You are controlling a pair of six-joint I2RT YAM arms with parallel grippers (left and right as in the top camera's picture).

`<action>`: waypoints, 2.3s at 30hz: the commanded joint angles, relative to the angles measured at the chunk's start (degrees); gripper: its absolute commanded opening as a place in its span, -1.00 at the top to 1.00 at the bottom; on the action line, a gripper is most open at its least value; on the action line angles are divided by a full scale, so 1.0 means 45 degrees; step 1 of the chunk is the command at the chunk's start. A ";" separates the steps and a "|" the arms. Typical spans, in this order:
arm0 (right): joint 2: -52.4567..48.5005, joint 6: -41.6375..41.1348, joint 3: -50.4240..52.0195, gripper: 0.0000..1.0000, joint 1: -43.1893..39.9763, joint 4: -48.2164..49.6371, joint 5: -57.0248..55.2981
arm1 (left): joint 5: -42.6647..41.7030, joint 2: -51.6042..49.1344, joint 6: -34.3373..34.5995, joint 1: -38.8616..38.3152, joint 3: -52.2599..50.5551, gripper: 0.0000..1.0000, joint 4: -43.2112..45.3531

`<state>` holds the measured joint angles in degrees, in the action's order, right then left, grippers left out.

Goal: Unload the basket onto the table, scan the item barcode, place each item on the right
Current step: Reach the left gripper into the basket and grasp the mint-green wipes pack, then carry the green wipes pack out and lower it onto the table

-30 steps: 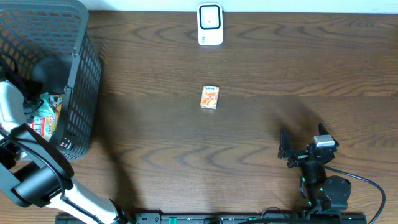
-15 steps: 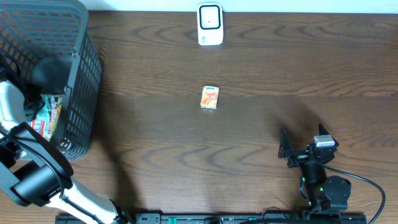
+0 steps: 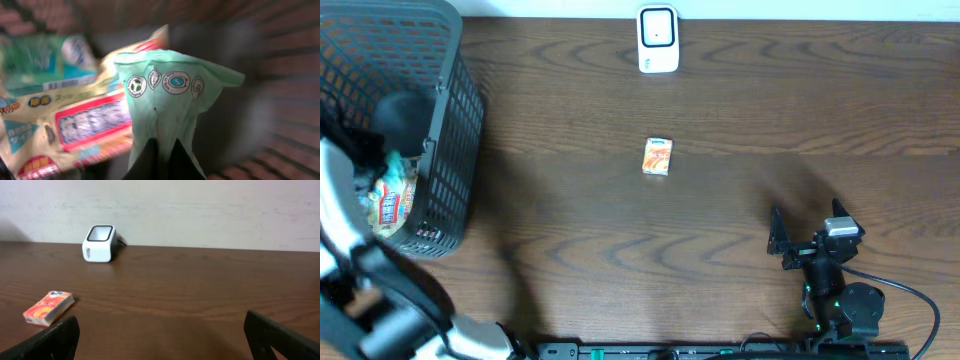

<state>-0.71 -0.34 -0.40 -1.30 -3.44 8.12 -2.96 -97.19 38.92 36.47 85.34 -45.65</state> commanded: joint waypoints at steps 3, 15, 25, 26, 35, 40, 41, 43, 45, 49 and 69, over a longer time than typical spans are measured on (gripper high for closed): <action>0.0049 0.0136 0.0019 -0.99 0.0097 -0.0049 -0.0010 | -0.1156 0.3997 -0.0151 -0.0049 0.0131 0.86 0.0729; 0.0049 0.0136 0.0019 -0.98 0.0097 -0.0049 -0.0010 | -0.1258 0.8563 0.1088 -0.3842 0.0131 0.86 0.2579; 0.0049 0.0136 0.0019 -0.99 0.0097 -0.0049 -0.0010 | -0.1103 0.6105 -0.0772 -1.0078 0.0126 0.86 0.2837; 0.0049 0.0136 0.0019 -0.99 0.0097 -0.0049 -0.0010 | -0.1103 0.5678 -0.1069 -1.0472 0.0126 0.85 0.2841; 0.0049 0.0136 0.0019 -0.99 0.0097 -0.0049 -0.0010 | -0.1112 0.2055 -0.2268 -1.2361 0.0126 0.85 0.1977; 0.0049 0.0136 0.0019 -0.99 0.0097 -0.0049 -0.0010 | -0.1117 0.1569 -0.2263 -1.2458 0.0126 -0.02 -0.0223; 0.0049 0.0136 0.0019 -0.99 0.0097 -0.0049 -0.0010 | -0.1122 0.1569 -0.2254 -1.2458 0.0131 -0.04 -0.0860; 0.0049 0.0136 0.0019 -0.98 0.0097 -0.0049 -0.0010 | -0.1292 0.1569 -0.2152 -1.2497 0.0126 -0.16 -0.1967; 0.0049 0.0136 0.0019 -0.98 0.0097 -0.0049 -0.0010 | -0.1399 0.1569 -0.1559 -1.2570 0.0126 -0.32 -0.3206; 0.0049 0.0136 0.0019 -0.99 0.0097 -0.0049 -0.0010 | -0.1394 0.1569 -0.1171 -1.3066 -0.0087 -0.45 -0.5013; 0.0049 0.0136 0.0019 -0.99 0.0097 -0.0049 -0.0010 | -0.0865 0.1569 0.6028 -1.6354 -0.5906 -0.47 -0.0816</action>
<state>-0.71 -0.34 -0.40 -1.30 -3.44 8.12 -8.03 -90.39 57.98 -35.62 61.52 -51.35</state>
